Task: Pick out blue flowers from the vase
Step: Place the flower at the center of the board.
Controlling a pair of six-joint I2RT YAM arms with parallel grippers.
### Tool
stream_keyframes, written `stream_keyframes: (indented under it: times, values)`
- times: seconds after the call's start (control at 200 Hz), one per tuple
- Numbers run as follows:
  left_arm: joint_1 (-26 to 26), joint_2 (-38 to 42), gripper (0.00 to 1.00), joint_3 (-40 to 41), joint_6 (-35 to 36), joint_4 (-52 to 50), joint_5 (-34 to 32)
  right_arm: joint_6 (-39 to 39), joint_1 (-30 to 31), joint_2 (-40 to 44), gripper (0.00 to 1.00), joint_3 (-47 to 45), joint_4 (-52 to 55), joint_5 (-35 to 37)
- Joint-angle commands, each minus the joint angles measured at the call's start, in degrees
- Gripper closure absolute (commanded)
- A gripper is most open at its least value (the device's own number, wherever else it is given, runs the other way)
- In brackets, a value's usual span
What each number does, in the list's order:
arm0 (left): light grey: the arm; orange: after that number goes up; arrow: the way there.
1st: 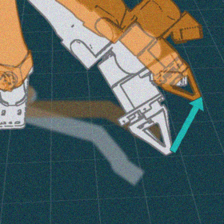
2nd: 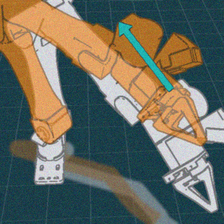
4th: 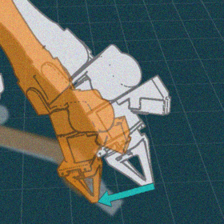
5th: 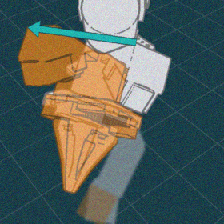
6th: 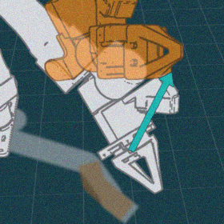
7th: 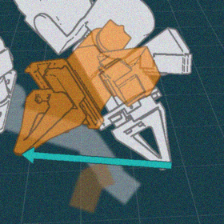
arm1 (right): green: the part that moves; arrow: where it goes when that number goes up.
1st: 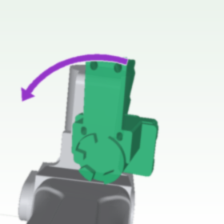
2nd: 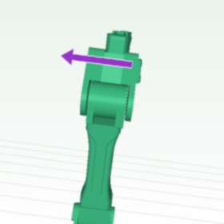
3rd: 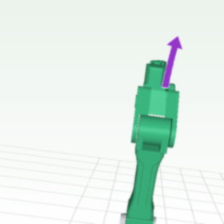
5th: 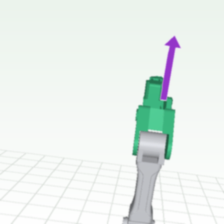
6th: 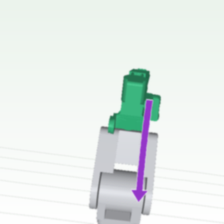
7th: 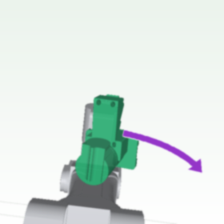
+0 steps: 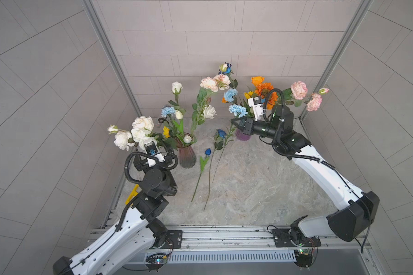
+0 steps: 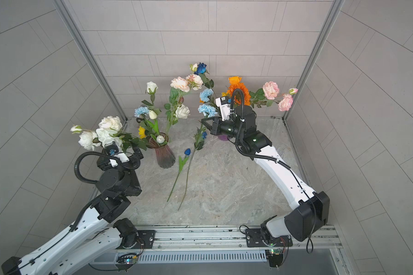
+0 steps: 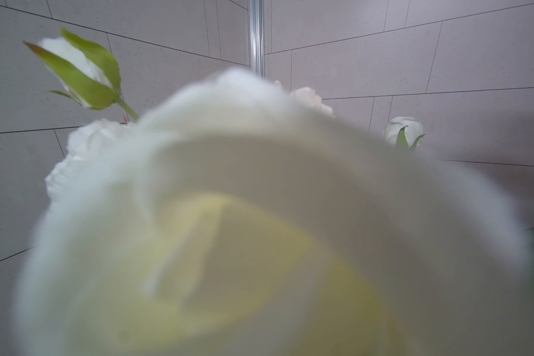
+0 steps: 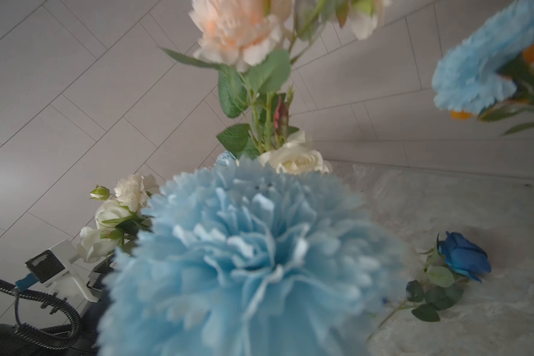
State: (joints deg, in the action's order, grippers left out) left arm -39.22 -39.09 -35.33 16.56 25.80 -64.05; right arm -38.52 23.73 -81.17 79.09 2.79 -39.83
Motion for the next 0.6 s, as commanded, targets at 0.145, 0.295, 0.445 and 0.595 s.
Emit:
stream_keyframes:
  times: [0.145,0.295,0.445,0.595]
  values:
    - [0.4,0.1,0.04,0.3,0.8,1.1,0.5,-5.9,0.1,-6.7,0.92,-5.0,-13.4,-4.2]
    - [0.4,-0.5,0.04,0.4,0.7,1.4,0.7,-5.1,0.3,-13.3,0.93,-4.9,-15.0,-3.9]
    - [0.5,0.0,0.04,0.3,0.4,1.0,1.2,-1.0,0.8,-20.6,0.95,-1.8,-12.8,-1.5]
    - [0.4,0.7,0.04,-0.3,-0.6,-1.5,1.4,0.3,0.8,-27.8,0.95,4.1,-10.7,-0.5]
